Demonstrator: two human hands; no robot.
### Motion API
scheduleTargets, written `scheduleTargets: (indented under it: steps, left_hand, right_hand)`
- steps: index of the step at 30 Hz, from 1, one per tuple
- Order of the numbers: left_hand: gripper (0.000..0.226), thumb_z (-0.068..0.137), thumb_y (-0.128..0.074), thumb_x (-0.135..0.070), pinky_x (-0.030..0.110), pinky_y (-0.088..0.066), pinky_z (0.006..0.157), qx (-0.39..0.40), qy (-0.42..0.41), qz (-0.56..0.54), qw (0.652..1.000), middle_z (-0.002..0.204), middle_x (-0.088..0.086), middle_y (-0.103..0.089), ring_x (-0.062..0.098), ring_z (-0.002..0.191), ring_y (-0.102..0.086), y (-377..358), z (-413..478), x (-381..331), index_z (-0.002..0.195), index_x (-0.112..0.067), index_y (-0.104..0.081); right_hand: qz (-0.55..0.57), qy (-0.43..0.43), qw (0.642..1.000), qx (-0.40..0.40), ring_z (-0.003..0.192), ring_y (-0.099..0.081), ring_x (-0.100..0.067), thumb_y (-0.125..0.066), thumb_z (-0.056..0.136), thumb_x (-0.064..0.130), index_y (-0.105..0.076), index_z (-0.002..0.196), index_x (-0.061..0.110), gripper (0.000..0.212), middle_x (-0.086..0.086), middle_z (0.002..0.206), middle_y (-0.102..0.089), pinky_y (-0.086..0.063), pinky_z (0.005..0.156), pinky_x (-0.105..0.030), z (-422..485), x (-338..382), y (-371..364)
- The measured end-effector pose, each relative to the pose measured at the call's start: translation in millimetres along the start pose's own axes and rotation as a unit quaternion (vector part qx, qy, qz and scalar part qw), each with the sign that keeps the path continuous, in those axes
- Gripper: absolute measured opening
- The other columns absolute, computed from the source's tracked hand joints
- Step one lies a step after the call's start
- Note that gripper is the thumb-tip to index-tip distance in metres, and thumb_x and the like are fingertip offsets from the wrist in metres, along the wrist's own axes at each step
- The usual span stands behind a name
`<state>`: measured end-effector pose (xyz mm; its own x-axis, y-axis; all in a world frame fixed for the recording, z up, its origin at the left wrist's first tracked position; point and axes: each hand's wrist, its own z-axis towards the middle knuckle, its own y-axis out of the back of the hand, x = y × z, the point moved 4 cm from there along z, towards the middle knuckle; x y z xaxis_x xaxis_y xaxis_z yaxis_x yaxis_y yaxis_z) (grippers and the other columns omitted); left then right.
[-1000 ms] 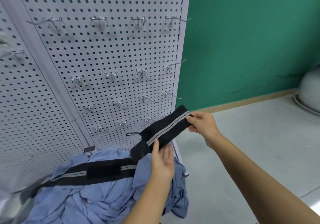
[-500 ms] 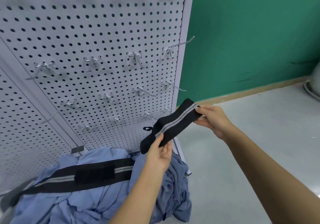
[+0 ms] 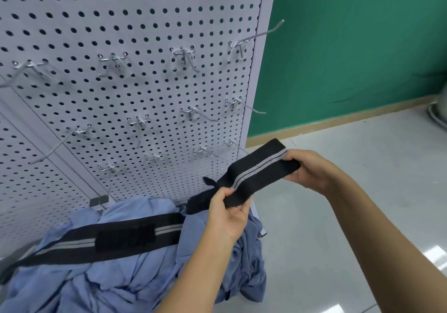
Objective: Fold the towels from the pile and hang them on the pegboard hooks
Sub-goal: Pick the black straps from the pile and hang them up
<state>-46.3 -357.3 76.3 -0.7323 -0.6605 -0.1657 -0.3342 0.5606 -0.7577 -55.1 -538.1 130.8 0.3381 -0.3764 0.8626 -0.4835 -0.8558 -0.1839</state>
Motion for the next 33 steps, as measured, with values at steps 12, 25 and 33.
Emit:
scheduleTargets:
  steps: [12,25,33]
  left_hand:
    - [0.012,0.091,-0.050,0.004,0.033,-0.058,0.055,0.001,-0.030,-0.059,0.998,0.071,0.017,-0.068,0.026,0.078,-0.064,-26.5,21.0,-27.4,0.085,0.004,-0.061]
    - [0.042,0.101,-0.042,-0.030,0.044,-0.043,0.094,-0.108,0.091,0.346,0.928,0.129,0.016,-0.056,0.030,0.119,-0.055,25.2,-0.4,-64.8,0.134,-0.004,-0.043]
    - [0.019,0.099,-0.046,-0.027,0.032,-0.051,0.073,-0.126,-0.039,0.548,0.826,0.097,0.005,-0.066,0.020,0.083,-0.062,58.5,-84.4,-200.6,0.100,-0.014,-0.060]
  right_hand:
    - [0.041,0.069,0.996,-0.025,0.074,-0.066,-0.017,-0.047,0.094,-0.004,-0.058,0.091,-0.006,0.012,-0.016,0.090,-0.063,-0.058,0.061,-0.021,29.2,19.4,-19.5]
    - [-0.019,-0.041,0.994,-0.099,0.074,-0.060,-0.026,-0.034,0.104,0.030,-0.053,0.111,-0.001,0.037,-0.015,0.087,-0.063,-0.051,0.070,-0.032,-0.8,-80.0,-18.7]
    - [-0.150,-0.066,0.984,0.063,0.067,-0.059,-0.017,-0.053,0.096,0.014,-0.058,0.095,0.009,0.007,-0.007,0.080,-0.063,-0.050,0.063,-0.022,-43.1,-131.5,-143.4]
